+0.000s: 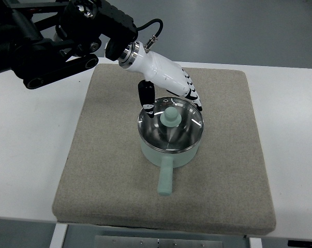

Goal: Place lid left of pot with left hand
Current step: 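Lower the left hand onto the mint-green knob and close fingers around it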

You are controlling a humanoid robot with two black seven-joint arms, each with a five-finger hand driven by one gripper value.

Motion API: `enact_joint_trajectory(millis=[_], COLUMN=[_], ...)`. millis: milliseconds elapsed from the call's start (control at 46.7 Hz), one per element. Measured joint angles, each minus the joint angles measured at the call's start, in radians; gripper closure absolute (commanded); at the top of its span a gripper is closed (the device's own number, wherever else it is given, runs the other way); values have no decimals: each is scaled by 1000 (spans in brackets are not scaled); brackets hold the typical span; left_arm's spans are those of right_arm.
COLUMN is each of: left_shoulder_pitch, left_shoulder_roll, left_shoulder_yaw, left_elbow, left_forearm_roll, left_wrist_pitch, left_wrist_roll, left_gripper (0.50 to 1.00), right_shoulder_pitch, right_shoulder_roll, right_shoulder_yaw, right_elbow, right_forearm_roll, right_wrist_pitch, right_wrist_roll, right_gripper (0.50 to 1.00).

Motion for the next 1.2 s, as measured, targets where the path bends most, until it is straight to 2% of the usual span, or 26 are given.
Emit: enact_joint_trajectory(millis=[86,557,599,685,728,792,856,1070,1199], left_shoulder_pitch=[1,23,23,23,23,23,23,23,22], left_shoulder_roll=[-9,-25,-25,-26,-28,-29,-30,-30,-30], left_shoulder_yaw=[2,4,4,4,4,4,4,2,2], left_elbow=[10,24,24,24,24,24,24,24,29], left_forearm_roll=[0,0,0,0,0,1,1,3,6], left_wrist_pitch=[1,2,2,2,2,2,2,3,3], left_wrist_roll=[0,0,0,0,0,0,0,0,0], left_gripper=[613,647,671,684,716,724,763,793,840], right_shoulder_pitch=[0,0,0,0,0,0,0,-1,0], right_shoulder_roll=[0,0,0,0,0,0,0,0,0], right_shoulder_yaw=[0,0,0,0,0,0,0,0,0], right_elbow=[0,0,0,0,0,1,1,0,0], right_forearm_roll=[0,0,0,0,0,0,0,0,0], right_wrist_pitch=[0,0,0,0,0,0,0,0,0], right_wrist_roll=[0,0,0,0,0,0,0,0,0], right_gripper=[576,576,576,576,576,576,576,576,576])
